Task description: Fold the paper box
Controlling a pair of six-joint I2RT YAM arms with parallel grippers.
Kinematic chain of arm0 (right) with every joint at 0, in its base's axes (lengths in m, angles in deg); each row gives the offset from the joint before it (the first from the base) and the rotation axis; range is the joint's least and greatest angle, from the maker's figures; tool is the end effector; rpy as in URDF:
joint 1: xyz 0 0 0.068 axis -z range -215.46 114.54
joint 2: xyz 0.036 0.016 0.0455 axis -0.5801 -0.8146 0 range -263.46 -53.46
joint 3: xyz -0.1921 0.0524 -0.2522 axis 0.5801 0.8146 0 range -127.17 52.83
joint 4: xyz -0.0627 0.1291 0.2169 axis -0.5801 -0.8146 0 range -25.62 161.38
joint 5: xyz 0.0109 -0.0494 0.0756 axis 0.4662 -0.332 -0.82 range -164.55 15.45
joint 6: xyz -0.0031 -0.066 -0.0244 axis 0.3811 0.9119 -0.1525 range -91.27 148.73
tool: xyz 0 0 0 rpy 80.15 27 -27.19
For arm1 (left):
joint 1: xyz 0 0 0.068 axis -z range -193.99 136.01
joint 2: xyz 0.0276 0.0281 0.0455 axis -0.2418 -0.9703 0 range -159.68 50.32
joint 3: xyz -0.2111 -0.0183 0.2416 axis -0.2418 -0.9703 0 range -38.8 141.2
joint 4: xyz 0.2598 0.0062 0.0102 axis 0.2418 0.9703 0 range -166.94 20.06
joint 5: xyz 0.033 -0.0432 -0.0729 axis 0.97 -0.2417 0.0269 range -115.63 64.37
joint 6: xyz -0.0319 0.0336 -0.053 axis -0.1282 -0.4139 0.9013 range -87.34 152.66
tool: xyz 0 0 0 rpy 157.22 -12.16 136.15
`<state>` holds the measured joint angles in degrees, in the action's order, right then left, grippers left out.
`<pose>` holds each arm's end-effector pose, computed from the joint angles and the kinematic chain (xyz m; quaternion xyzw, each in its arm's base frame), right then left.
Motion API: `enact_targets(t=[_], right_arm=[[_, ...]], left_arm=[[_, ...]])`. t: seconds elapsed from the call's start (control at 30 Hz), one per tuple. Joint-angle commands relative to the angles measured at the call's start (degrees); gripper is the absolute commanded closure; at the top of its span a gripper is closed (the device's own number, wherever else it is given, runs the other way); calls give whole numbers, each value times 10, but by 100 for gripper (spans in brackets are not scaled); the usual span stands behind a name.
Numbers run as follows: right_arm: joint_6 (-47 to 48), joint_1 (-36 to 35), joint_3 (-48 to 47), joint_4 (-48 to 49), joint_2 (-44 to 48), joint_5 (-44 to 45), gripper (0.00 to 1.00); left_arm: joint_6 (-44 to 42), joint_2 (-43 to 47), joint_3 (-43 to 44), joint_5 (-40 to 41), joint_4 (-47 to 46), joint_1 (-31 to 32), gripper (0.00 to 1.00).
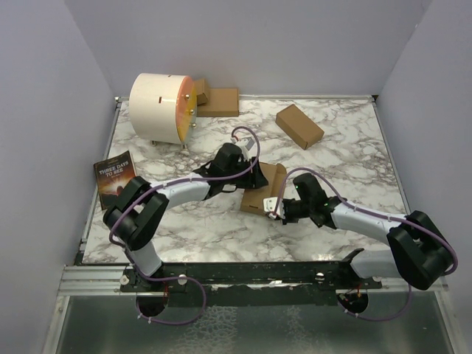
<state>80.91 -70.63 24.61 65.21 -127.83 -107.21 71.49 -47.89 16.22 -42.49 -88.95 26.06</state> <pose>0.1639 0.1536 0.1848 -0.6929 0.5941 0.2173 0.3459 0.2908 -0.2663 0.2345 0.0812 0.8608 -0.4073 0.2941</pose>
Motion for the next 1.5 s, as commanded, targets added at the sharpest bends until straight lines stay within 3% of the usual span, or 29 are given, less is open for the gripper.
enact_targets(t=[0.0, 0.3, 0.7, 1.1, 1.47], right_arm=[[8, 1, -16, -13, -6, -19, 99], [9, 3, -17, -15, -8, -25, 99], [4, 12, -25, -26, -12, -35, 99], [-13, 32, -32, -32, -20, -41, 99], [-34, 54, -47, -52, -36, -57, 99]], left_arm=[[-11, 57, -30, 6, 21, -12, 46], [-27, 116, -93, 3, 13, -39, 39], [-28, 59, -129, -47, -55, -55, 34], [-26, 46, -152, -41, -55, -57, 53], [-31, 44, -152, -43, -44, -64, 56]])
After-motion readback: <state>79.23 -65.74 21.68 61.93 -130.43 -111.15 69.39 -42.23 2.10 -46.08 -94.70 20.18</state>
